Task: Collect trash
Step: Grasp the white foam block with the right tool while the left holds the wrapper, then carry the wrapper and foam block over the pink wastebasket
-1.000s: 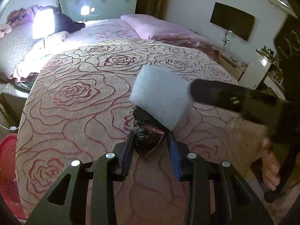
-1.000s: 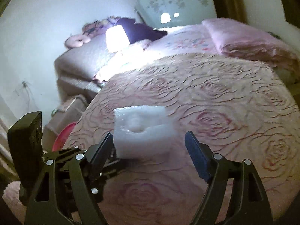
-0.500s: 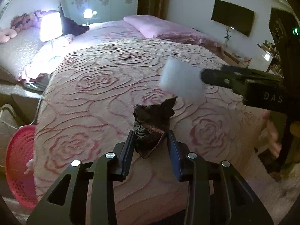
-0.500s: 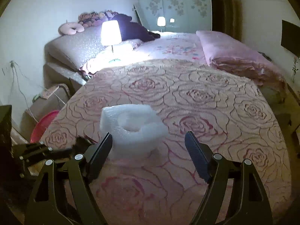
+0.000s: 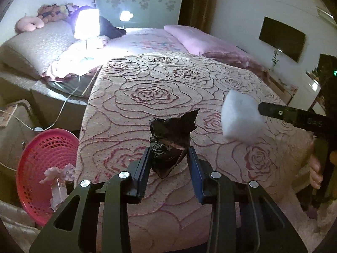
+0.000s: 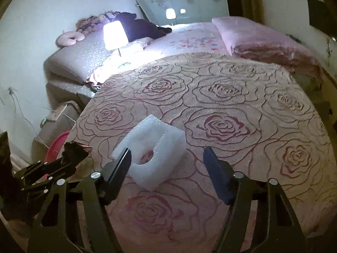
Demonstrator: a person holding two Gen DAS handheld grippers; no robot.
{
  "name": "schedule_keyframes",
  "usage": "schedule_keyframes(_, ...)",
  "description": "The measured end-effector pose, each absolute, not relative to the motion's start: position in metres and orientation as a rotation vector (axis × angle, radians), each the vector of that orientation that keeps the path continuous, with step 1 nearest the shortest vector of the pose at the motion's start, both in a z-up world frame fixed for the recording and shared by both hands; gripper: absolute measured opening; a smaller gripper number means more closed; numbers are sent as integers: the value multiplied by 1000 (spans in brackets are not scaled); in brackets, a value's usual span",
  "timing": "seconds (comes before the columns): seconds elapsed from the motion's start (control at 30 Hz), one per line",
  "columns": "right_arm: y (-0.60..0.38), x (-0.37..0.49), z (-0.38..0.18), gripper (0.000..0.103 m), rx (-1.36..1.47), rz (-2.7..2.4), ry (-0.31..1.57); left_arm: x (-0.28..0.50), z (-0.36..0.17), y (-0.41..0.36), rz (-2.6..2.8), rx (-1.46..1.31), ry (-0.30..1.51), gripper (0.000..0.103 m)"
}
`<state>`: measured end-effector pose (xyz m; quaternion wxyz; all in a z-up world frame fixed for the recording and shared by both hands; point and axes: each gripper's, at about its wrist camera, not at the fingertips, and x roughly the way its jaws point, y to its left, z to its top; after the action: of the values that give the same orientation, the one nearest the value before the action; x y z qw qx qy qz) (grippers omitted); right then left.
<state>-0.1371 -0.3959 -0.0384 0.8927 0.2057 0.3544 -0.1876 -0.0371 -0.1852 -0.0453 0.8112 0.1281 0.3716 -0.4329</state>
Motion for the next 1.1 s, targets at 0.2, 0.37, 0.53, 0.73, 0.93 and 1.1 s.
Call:
schedule_keyframes(0.2, -396, -116, -50, 43, 440, -377, 802, -35, -42, -184, -883, 284, 770, 33)
schedule_keyframes(0.37, -399, -109, -51, 37, 435, -412, 830, -35, -41, -184, -862, 299, 754, 34)
schedule_keyframes(0.53, -402, -103, -53, 32, 421, -428, 853, -35, -42, -184, -849, 306, 754, 34)
schedule_keyframes(0.73, -397, -105, -53, 25, 398, -403, 848, -34, -41, -183, -838, 306, 752, 34)
schedule_keyframes(0.93, -388, -104, -49, 25, 377, -371, 834, -33, -41, -183, -832, 306, 753, 34)
schedule_keyframes(1.1, -383, -103, -43, 25, 364, -356, 818, -30, -41, -180, -816, 301, 754, 34)
